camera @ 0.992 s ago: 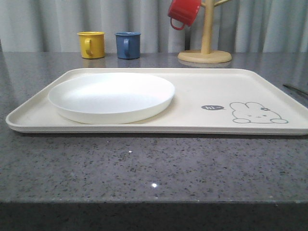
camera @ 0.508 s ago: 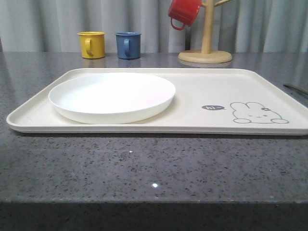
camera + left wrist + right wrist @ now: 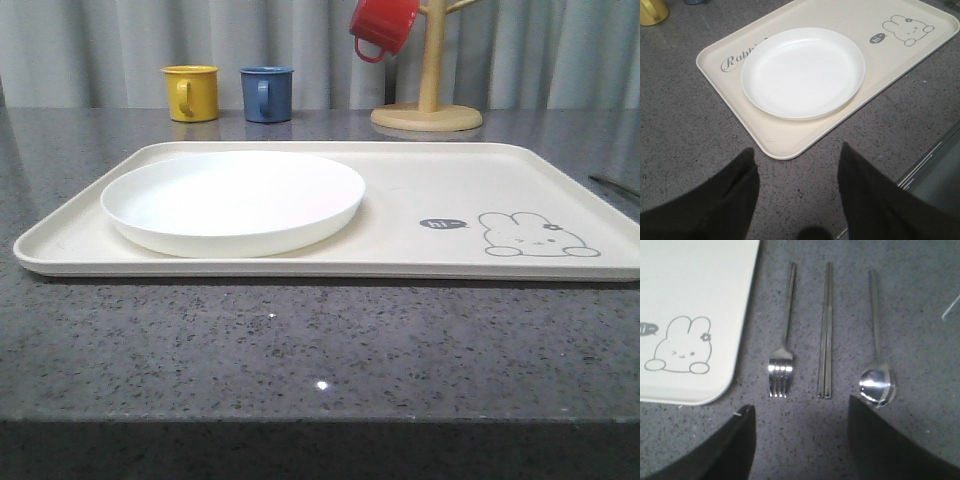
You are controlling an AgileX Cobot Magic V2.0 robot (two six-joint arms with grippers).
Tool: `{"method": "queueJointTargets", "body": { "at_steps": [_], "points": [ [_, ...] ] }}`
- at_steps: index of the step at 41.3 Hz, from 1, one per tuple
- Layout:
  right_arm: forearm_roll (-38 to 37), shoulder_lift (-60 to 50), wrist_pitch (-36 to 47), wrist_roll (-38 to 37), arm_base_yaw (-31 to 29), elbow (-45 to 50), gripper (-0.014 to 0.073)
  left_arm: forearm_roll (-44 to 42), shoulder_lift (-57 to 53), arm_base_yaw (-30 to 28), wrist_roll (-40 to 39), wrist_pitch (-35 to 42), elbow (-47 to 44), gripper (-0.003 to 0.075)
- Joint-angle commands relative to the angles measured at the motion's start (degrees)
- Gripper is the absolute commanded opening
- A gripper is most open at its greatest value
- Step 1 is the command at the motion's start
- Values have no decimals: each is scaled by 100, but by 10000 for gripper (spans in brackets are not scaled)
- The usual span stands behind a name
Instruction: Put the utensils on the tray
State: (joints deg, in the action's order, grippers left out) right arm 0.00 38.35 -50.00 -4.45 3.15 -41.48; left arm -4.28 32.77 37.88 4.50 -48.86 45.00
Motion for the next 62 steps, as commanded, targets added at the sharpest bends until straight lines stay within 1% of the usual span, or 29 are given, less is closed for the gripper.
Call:
{"method": "queueJointTargets", "body": {
  "at_steps": [1, 5, 9, 30, 36, 47, 51, 56, 62],
  "points": [
    [0, 500, -140, 47, 116, -541, 440, 45, 6, 47, -62, 440, 130, 355],
    [0, 1041, -532, 47, 173, -945, 440, 45, 6, 47, -62, 440, 130, 355],
    [0, 1539, -713, 47, 173, -1260, 440, 45, 6, 47, -62, 440, 130, 355],
    [0, 3860, -780, 47, 173, -2724, 440, 45, 6, 47, -62, 440, 130, 355],
    [0, 4371, -875, 47, 173, -2978, 440, 45, 6, 47, -62, 440, 130, 355],
    [0, 5049, -898, 47, 173, -3027, 433, 45, 6, 47, -62, 440, 130, 355],
    [0, 5181, -906, 47, 173, -3038, 367, 45, 6, 47, -62, 440, 130, 355],
    [0, 5240, -910, 47, 173, -3046, 225, 45, 6, 47, -62, 440, 130, 355],
    [0, 5244, -924, 47, 173, -3046, 92, 45, 6, 47, -62, 440, 130, 355]
  ]
}}
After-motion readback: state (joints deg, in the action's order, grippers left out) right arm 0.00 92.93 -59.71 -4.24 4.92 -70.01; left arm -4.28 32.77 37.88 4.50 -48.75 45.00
